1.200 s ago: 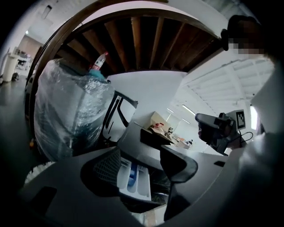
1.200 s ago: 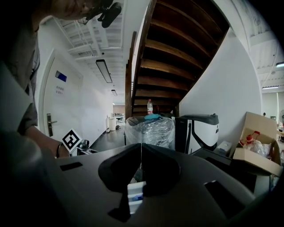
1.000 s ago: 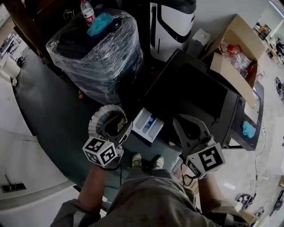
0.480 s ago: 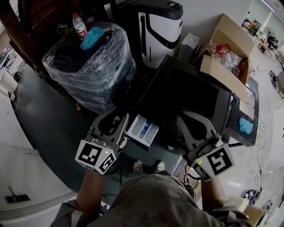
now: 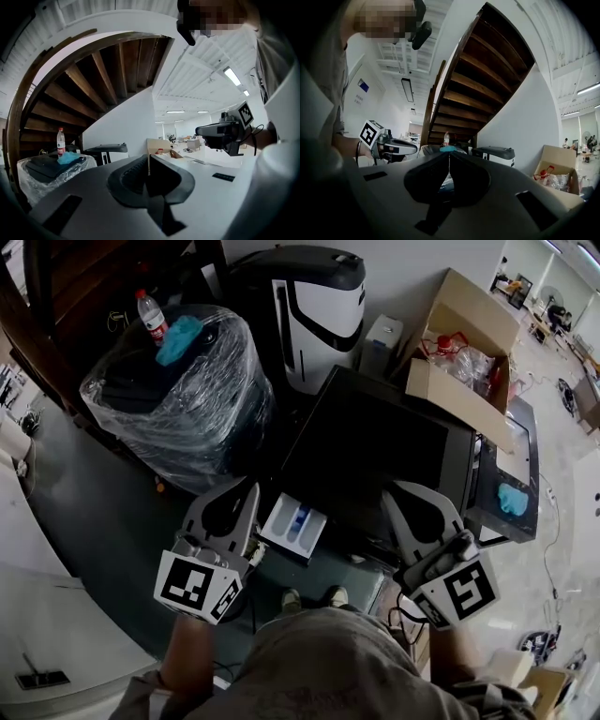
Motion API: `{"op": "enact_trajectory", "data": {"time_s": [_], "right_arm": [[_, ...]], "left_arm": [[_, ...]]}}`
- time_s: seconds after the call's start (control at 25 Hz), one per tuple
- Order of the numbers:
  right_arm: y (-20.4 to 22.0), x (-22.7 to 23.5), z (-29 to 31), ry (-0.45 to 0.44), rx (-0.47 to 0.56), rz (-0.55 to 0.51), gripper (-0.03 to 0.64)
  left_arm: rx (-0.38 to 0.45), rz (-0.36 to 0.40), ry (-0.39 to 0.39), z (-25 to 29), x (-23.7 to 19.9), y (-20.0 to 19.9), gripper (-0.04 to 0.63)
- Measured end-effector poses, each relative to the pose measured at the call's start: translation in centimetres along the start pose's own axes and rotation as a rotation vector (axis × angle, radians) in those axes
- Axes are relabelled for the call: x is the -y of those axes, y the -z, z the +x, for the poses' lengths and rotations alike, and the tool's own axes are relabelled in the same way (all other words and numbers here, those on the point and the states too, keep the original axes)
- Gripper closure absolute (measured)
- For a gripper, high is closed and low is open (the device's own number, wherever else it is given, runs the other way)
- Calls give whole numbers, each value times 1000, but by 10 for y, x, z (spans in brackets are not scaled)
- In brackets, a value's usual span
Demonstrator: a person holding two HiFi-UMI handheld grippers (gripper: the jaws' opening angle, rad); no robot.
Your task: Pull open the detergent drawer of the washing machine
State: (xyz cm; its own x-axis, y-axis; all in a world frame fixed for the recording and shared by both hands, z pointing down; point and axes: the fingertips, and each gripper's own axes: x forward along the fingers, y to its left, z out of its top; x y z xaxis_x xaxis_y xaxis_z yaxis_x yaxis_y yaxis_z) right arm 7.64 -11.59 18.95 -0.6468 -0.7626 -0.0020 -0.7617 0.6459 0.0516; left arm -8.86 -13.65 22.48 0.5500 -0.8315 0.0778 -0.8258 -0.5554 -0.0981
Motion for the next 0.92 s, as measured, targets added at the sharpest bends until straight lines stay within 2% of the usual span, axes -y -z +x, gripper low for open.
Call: {"op": "enact_trajectory", "data": {"time_s": [0.64, 0.92], "right_arm": [[9, 10, -2, 13, -38, -41, 586], [11, 14, 5, 14, -40, -34, 584]], "left_arm": [[-29, 30, 23, 9, 7, 2, 577], [-22, 34, 5, 11, 2, 1, 578]]}}
